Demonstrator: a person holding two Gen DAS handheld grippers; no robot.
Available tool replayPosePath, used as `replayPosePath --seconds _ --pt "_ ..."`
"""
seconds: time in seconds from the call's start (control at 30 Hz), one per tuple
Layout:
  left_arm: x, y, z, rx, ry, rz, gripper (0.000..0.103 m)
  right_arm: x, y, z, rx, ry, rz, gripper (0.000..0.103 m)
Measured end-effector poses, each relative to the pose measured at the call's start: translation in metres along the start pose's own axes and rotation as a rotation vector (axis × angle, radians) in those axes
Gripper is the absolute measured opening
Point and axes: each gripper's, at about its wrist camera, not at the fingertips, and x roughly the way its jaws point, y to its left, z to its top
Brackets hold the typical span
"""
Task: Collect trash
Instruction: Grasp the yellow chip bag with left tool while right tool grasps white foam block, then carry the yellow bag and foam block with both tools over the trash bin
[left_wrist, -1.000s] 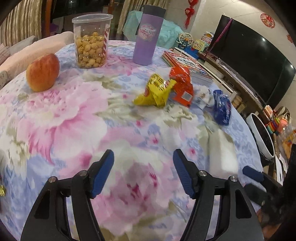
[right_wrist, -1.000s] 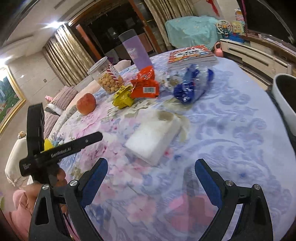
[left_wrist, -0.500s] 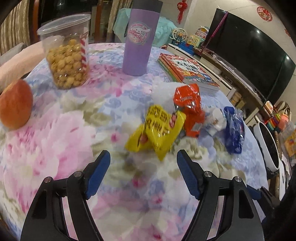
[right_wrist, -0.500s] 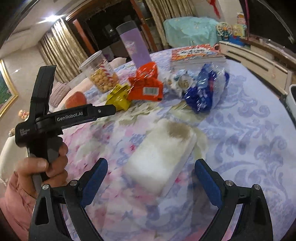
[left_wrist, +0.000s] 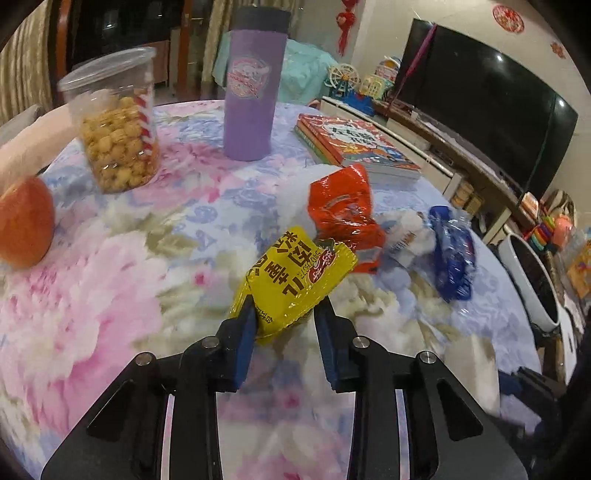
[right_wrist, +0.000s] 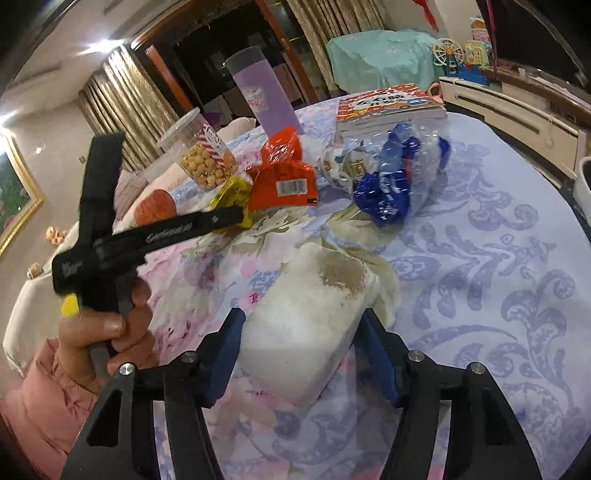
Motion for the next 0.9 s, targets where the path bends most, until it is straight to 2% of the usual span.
replayPosePath --seconds 0.2,0.47,0.9 --pt "-0.026 -0.012 -0.033 -0.065 0.007 -0.055 0.03 -0.024 -0.011 -0.004 0.018 -0.029 0.015 0.064" --pt "-0.046 -0.057 -0.06 -0.029 0.009 -0.106 0.03 -0.055 -0.027 -0.016 0.02 -0.06 -0.016 0.064" --pt "-0.045 -0.123 -0.076 0.049 0.048 -0.18 0.03 -0.104 -0.064 -0.029 0.056 -0.119 -0.061 0.064"
